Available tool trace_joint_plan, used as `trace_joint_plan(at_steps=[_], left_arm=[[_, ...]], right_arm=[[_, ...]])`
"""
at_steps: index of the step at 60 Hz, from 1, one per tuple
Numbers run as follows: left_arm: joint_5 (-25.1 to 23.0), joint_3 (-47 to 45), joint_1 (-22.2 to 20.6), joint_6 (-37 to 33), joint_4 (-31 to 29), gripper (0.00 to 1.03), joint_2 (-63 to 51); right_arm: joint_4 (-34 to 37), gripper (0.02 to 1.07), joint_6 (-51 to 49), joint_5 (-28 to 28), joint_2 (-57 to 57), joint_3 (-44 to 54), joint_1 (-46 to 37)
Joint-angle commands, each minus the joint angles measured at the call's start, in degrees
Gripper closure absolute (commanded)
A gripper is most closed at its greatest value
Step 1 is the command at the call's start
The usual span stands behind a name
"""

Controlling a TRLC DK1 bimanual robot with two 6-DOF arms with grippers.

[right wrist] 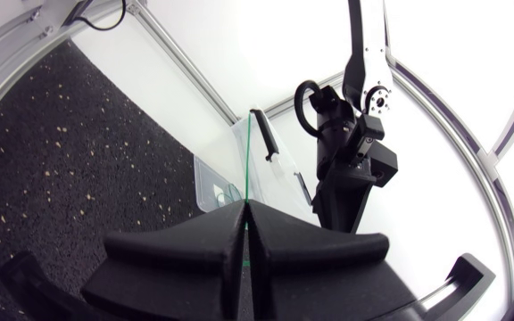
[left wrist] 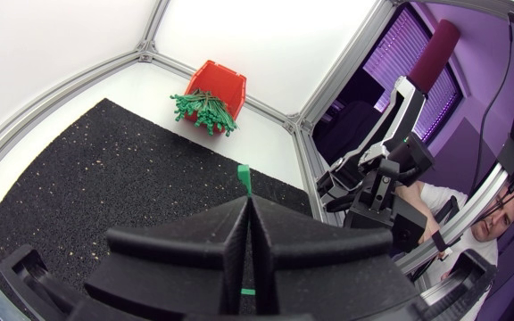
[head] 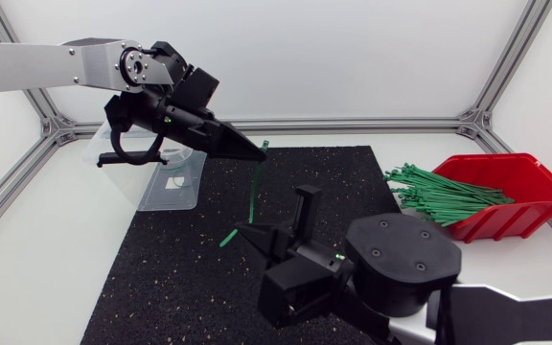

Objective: Take a green cable tie from the red box, thread the tail through the head to close it, then place it in the transparent bin on the left.

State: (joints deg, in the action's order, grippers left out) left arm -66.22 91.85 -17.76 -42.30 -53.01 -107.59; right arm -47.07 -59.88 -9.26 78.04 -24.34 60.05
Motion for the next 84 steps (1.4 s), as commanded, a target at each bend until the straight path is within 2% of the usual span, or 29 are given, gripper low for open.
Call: trace_joint_plan(at_steps=[1,8,12,23,33,41,44,58,61,68,77,84], left_arm=[[-0.9,-1.2,-0.4,-1.3,-0.3,1.0,1.6],[-0.9,-1.2,-0.5,-1.0,-0.3,1.0,1.7],[-0.9,-1.2,-0.5,-0.9,-0.3,1.0,1.8],[-0.9,-1.2,-0.4,-0.9,-0.3,1.0,2.0],[-0.8,-1.9,-0.3,-1.6,-0.2,1.0,2.8],[-0.8,-3.0,-0.3,-2.5,0.1,1.0,3.4],[-0.8,-4.0,-0.3,-2.5,1.2,1.0,4.1],[-0.9,-9.2,1.0,-2.1,7.0,1.0,8.4],[-0.9,-11.2,1.4,-1.6,9.2,1.0,9.9],[-0.9,-16.1,2.5,0.1,14.3,1.0,13.7],[-0.8,-22.6,3.2,3.0,22.1,1.0,18.2],[0.6,-26.7,3.0,3.5,25.6,1.0,21.5]], right_arm=[[-1.5,1.02,-3.8,-4.5,0.1,0.6,1.3],[-1.1,1.02,-5.5,-4.4,-1.0,1.4,2.2],[3.1,1.02,-3.1,-2.3,-3.6,1.1,2.1],[6.1,1.02,3.9,-2.0,-3.2,-0.1,1.1],[17.9,1.02,17.7,0.7,-1.9,-8.3,-4.9],[28.2,1.02,26.0,3.5,-2.3,-12.3,-6.4],[32.0,1.02,28.4,5.5,-2.0,-14.0,-7.5],[41.3,1.02,36.8,12.4,-2.9,-16.5,-9.1],[42.9,1.02,37.5,12.8,-2.8,-16.9,-9.5],[47.7,1.02,39.4,18.0,-2.5,-19.1,-11.9],[49.9,1.02,39.6,20.2,-1.8,-19.9,-12.6],[51.9,1.02,40.0,22.5,-1.0,-20.5,-13.7]])
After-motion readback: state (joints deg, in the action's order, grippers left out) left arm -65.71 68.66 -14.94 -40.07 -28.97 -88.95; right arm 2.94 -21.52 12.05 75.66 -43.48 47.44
